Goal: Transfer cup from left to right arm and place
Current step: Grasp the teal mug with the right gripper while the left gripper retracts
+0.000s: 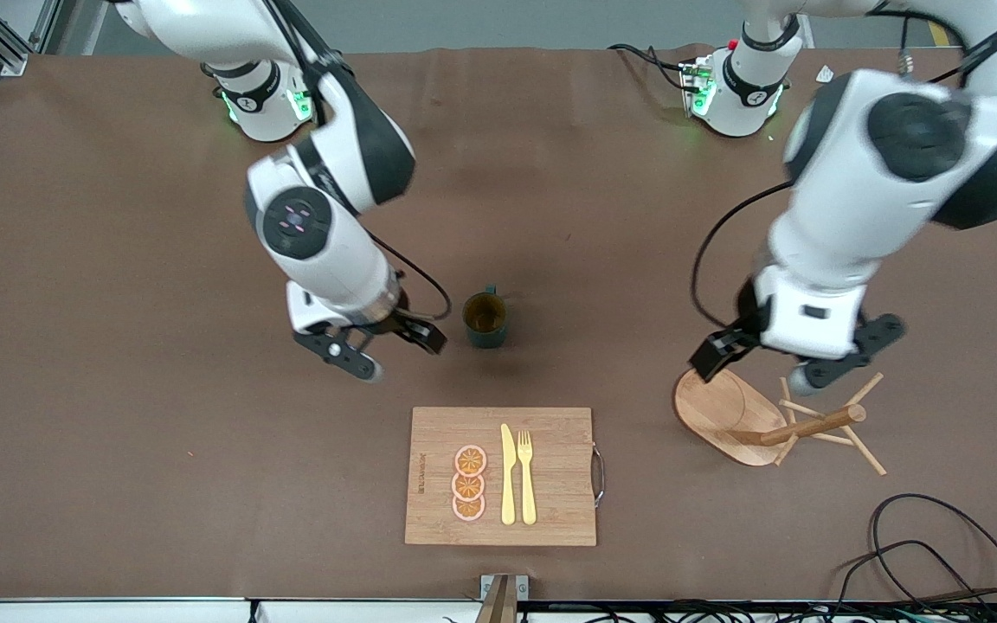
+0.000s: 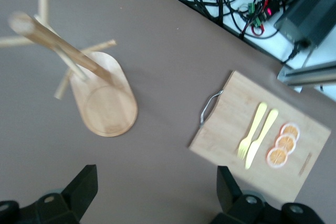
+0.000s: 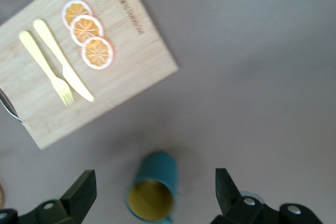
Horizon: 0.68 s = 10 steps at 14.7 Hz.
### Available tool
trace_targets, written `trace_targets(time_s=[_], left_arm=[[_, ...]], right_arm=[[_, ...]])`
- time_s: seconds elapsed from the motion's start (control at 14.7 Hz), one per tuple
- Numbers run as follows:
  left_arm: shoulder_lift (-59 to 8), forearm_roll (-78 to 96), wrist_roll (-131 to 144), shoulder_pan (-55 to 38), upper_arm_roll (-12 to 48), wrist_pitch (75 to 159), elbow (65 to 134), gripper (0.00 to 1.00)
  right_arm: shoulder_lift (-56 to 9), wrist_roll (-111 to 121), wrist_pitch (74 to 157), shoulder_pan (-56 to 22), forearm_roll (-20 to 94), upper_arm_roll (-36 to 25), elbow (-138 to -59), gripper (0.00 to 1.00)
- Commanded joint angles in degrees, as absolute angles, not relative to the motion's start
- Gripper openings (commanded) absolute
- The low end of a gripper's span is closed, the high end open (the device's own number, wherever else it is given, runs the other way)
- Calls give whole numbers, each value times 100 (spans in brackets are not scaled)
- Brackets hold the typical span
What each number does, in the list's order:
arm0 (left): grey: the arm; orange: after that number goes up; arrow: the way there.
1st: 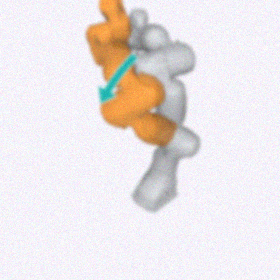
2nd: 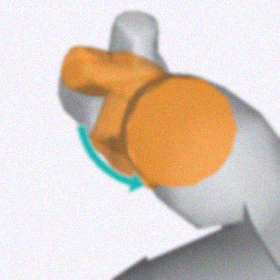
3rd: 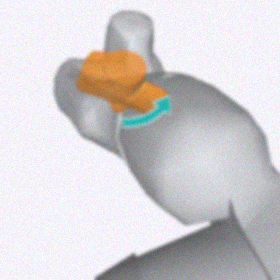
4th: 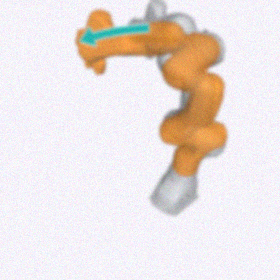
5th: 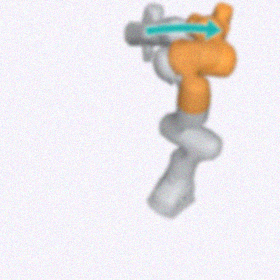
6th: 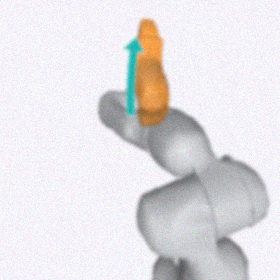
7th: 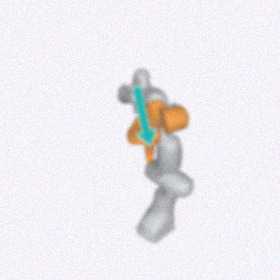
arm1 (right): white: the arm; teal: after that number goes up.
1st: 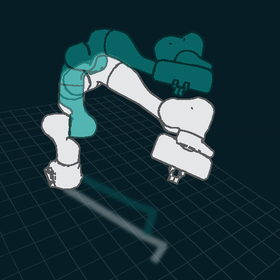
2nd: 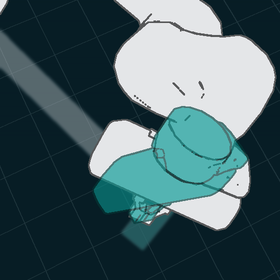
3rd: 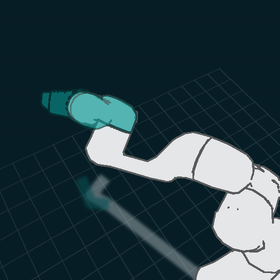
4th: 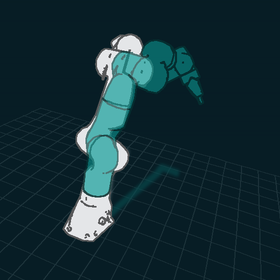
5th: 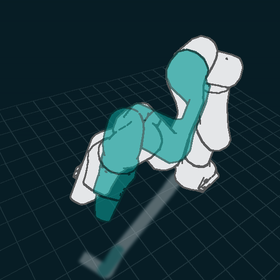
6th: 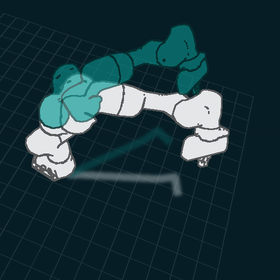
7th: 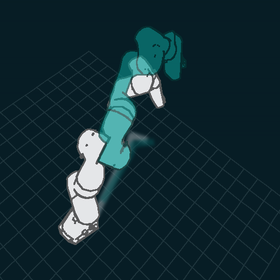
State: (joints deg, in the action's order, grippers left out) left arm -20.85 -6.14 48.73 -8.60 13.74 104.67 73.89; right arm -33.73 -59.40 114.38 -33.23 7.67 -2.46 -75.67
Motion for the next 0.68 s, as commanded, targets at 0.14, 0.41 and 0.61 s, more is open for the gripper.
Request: trace_targets(time_s=[0.14,0.41,0.61], left_arm=[[-1399,-308,3185,-361,1363,9564,7541,100],[-740,-220,1762,-343,906,8931,7848,100],[-152,70,1047,-299,554,8658,8444,100]], right_arm=[[-4323,-6442,12092,-3559,1229,-264,-6750,100],[-4517,-6574,12173,-3875,1371,-264,-6811,100],[-4553,-6627,12173,-4069,1362,-264,-6987,100]])
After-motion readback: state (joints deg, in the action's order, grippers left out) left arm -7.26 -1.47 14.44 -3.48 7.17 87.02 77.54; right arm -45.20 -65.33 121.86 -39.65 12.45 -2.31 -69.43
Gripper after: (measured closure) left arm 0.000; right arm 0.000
